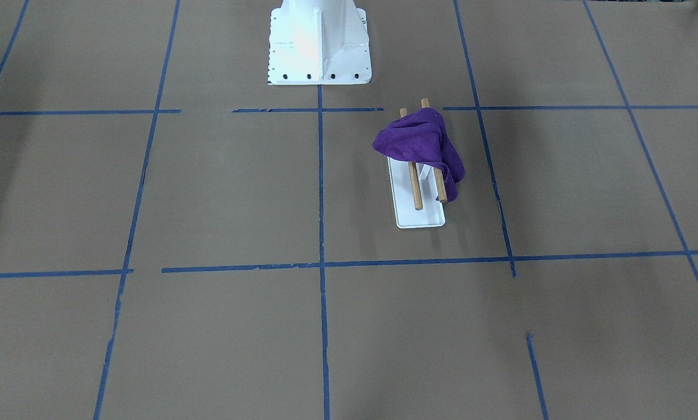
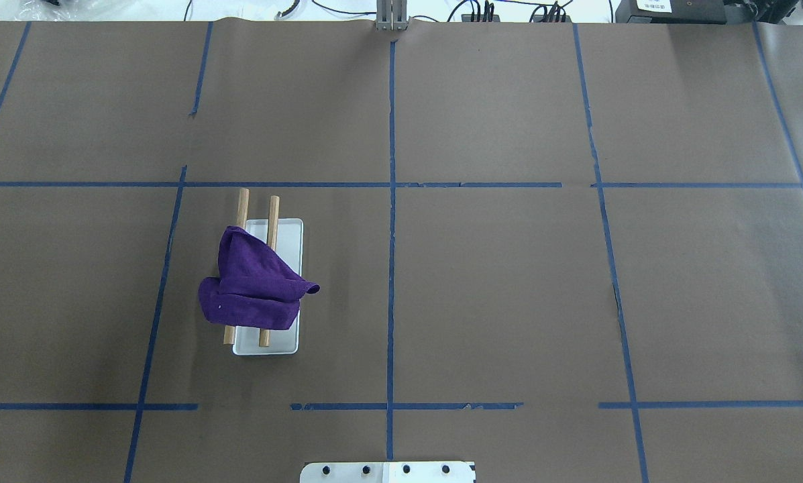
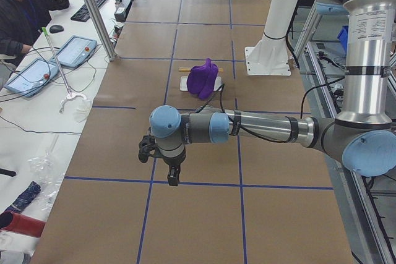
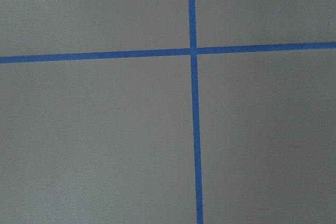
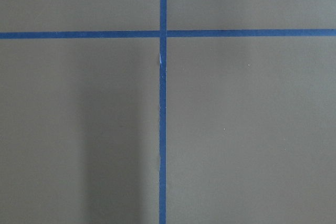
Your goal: Hang towel on rack
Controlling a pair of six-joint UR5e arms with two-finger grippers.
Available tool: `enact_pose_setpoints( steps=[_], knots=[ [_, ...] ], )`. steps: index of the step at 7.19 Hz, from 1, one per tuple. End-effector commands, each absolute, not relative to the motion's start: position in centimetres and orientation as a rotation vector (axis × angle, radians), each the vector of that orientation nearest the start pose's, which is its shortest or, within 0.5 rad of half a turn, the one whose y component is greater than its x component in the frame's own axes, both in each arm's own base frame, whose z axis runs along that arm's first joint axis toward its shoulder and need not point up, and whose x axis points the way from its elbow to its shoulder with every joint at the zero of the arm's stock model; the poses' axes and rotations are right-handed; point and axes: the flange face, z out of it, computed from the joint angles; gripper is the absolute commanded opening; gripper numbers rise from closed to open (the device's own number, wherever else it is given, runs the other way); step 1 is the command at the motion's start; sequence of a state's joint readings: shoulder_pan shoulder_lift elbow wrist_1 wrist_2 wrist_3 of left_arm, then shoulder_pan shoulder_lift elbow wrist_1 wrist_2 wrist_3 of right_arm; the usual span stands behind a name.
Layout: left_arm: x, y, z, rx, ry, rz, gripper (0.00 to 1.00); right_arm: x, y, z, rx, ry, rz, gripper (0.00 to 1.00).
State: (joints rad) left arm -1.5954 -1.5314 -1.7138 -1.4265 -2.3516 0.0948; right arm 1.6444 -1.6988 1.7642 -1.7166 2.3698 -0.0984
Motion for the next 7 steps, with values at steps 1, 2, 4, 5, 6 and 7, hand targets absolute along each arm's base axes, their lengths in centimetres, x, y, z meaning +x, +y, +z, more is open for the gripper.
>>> enact_pose_setpoints(
  steps=[1, 2, 4, 5, 6, 7],
  knots=[
    [-7.47, -46.92, 62.06, 0.013, 0.781, 0.053, 1.0, 9.35, -42.55, 63.54, -0.006, -0.802, 0.007, 1.0],
    [-7.48, -46.92, 62.07, 0.013, 0.78, 0.053, 1.0, 9.34, -42.41, 63.67, -0.008, -0.802, 0.007, 1.0],
    [-7.49, -47.06, 61.92, 0.016, 0.78, 0.054, 1.0, 9.33, -42.34, 63.66, -0.008, -0.802, 0.007, 1.0],
    [-7.49, -47.13, 61.93, 0.016, 0.78, 0.054, 1.0, 9.33, -42.35, 63.59, -0.008, -0.802, 0.008, 1.0],
    [-7.49, -47.26, 61.99, 0.016, 0.78, 0.054, 1.0, 9.32, -42.36, 63.5, -0.006, -0.804, 0.007, 1.0],
    [-7.42, -47.34, 62.13, 0.015, 0.78, 0.057, 1.0, 9.32, -42.38, 63.28, -0.002, -0.803, 0.005, 1.0]
  ],
)
